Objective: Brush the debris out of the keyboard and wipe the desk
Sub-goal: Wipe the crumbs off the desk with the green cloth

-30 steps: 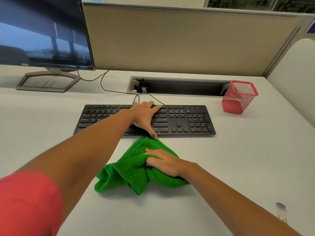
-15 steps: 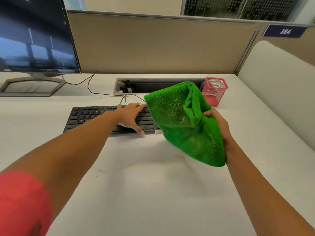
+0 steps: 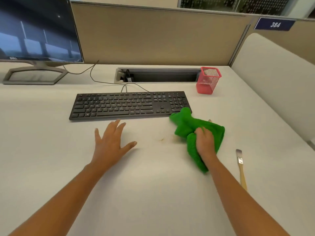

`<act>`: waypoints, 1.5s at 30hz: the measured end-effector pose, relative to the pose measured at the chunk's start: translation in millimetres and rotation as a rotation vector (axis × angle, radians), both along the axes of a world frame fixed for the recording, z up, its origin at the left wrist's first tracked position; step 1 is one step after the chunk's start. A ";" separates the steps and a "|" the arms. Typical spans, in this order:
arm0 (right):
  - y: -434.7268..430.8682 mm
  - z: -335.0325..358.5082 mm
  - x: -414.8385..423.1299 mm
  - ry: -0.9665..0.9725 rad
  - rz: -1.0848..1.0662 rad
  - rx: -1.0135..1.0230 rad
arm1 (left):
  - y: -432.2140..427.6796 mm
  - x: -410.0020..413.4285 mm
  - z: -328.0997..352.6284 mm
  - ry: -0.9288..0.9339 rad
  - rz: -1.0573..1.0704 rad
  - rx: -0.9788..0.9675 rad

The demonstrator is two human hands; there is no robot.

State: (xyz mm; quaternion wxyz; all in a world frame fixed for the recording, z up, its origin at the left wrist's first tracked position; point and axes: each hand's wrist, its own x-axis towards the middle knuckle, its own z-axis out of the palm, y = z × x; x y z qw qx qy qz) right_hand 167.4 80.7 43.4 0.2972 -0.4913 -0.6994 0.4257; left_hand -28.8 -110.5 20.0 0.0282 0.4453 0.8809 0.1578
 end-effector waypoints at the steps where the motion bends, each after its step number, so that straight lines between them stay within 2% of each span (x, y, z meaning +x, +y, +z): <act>1: -7.9 -7.0 -5.2 -0.064 0.030 0.013 | -11.3 1.9 -2.6 0.030 0.016 0.020; 3: -23.5 -12.3 -14.6 -0.165 0.090 0.030 | -33.7 2.5 -7.2 0.087 0.040 0.023; 7: -66.6 -13.4 -42.1 -0.229 0.224 0.045 | -70.6 4.1 -8.6 0.113 0.094 0.024; 10: -107.0 -15.3 -68.3 -0.171 0.346 0.009 | -91.6 8.5 -12.5 0.112 0.152 0.028; 12: -128.5 -9.1 -81.3 0.003 0.365 -0.116 | -103.6 11.7 -16.9 0.089 0.197 0.025; 15: -124.5 12.6 -84.1 0.249 0.230 -0.412 | -117.4 13.3 -21.0 0.056 0.249 0.039; 17: -101.4 22.9 -73.2 0.326 0.131 -0.491 | -122.2 13.7 -21.5 0.049 0.266 0.046; 20: -64.4 50.4 -38.6 0.388 -0.003 -0.422 | -125.4 14.1 -21.7 0.033 0.273 0.060; 22: -47.1 76.9 -8.3 0.495 -0.101 -0.378 | -125.5 15.4 -20.8 0.036 0.263 0.059; 23: -40.3 89.7 8.0 0.499 -0.147 -0.318 | -125.7 15.7 -21.0 0.035 0.256 0.056; 26: -28.4 102.0 39.5 0.335 -0.209 -0.150 | -126.8 16.1 -19.6 0.026 0.256 0.058; 33: -71.6 13.5 23.3 -0.034 -0.104 -0.011 | -145.0 32.9 -19.5 0.017 0.334 0.066; 38: -124.0 -20.6 3.1 0.008 -0.087 0.059 | -180.6 37.8 -22.5 0.045 0.421 0.068; 43: -178.6 -22.2 -26.9 0.031 0.043 -0.048 | -202.6 42.7 -22.4 0.049 0.453 0.098; 45: -203.1 -19.3 -41.8 0.142 0.106 -0.130 | -204.5 44.3 -21.6 0.022 0.473 0.143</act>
